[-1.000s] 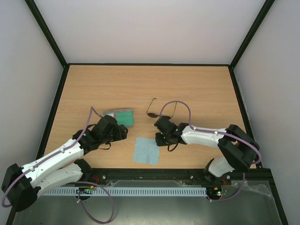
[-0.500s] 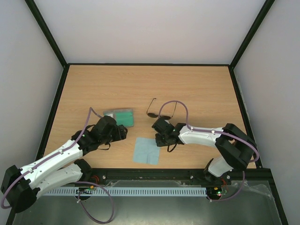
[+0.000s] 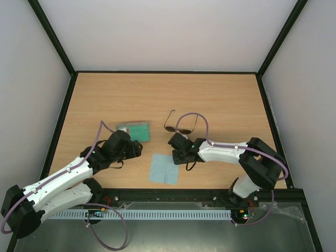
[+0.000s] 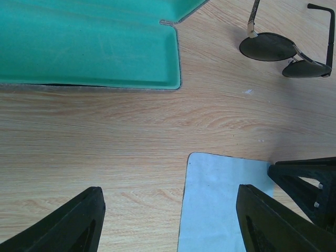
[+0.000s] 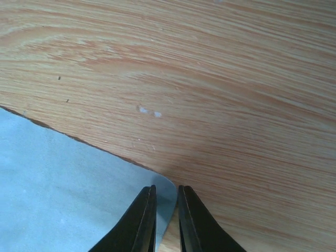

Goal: Organize the sunglasses
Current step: Fold the glasses cleaning cloth at the center of the board.

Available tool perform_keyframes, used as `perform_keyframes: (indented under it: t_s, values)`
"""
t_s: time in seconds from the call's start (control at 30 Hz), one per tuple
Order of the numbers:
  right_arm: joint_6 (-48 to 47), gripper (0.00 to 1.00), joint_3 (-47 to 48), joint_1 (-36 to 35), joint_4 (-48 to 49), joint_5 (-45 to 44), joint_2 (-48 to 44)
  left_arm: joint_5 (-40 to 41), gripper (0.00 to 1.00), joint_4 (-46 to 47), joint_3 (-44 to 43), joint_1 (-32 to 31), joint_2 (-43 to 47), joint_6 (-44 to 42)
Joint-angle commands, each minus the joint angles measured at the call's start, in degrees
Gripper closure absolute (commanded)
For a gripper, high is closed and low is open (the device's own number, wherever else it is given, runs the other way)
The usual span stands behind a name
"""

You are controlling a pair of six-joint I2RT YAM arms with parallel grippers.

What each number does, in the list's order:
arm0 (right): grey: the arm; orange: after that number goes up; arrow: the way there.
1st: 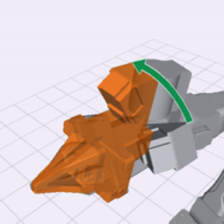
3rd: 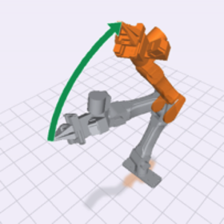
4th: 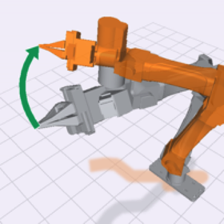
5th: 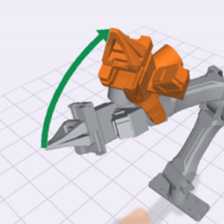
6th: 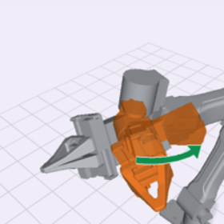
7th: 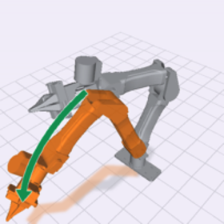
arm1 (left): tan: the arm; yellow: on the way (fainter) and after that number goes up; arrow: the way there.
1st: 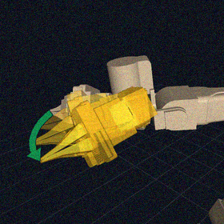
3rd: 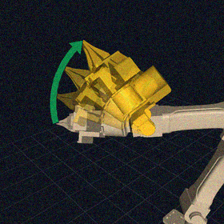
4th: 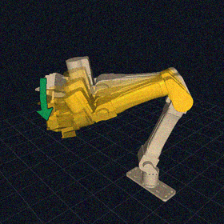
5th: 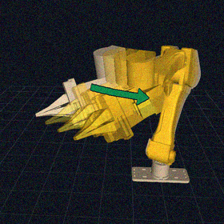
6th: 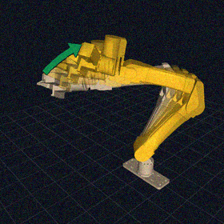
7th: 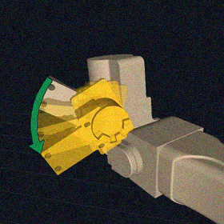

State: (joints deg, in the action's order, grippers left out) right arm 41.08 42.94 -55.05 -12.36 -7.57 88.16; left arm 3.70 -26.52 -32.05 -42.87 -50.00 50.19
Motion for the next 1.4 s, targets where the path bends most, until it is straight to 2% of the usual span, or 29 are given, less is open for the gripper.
perform_keyframes:
  t_s: [0.0,0.23,0.53,0.67,0.73,0.83,0.93,1.13,1.3,1.37]
  values:
    - [0.0,0.86,0.5,-1.0,-1.3,0.7,2.7,0.5,0.29,-0.4,0.5,-0.4,0.1,0.4]
    - [0.1,0.96,0.7,-1.2,-1.7,-0.5,2.4,0.6,0.29,-0.7,0.5,-0.4,0.4,0.5]
    - [-4.3,0.99,4.9,-1.1,-4.5,-7.9,3.7,-0.9,0.30,2.0,1.8,-0.4,-1.7,-0.3]
    - [-8.0,0.99,5.9,-0.6,-2.8,-8.4,5.2,-2.1,0.41,4.3,1.7,-0.4,-4.9,-1.3]
    - [-9.6,0.99,5.9,0.0,-1.5,-7.5,5.8,-2.9,0.52,6.0,1.4,-0.3,-6.9,-1.9]
    - [-11.9,0.99,6.0,0.9,0.3,-6.6,6.4,-3.6,0.62,8.6,0.8,-0.4,-10.5,-2.7]
    - [-14.2,0.99,6.1,2.2,1.4,-5.9,6.6,-4.0,0.68,11.0,0.0,-0.7,-14.8,-3.2]
    - [-16.7,0.99,6.3,4.1,2.9,-4.8,6.5,-3.8,0.69,15.0,-1.3,-2.4,-20.3,-3.0]
    - [-16.7,0.99,6.2,4.2,3.3,-3.8,6.6,-2.1,0.54,16.2,-4.0,-4.4,-24.8,-3.0]
    - [-16.5,0.99,5.9,4.2,3.6,-3.6,6.4,-1.0,0.54,16.4,-5.1,-5.1,-26.9,-3.2]
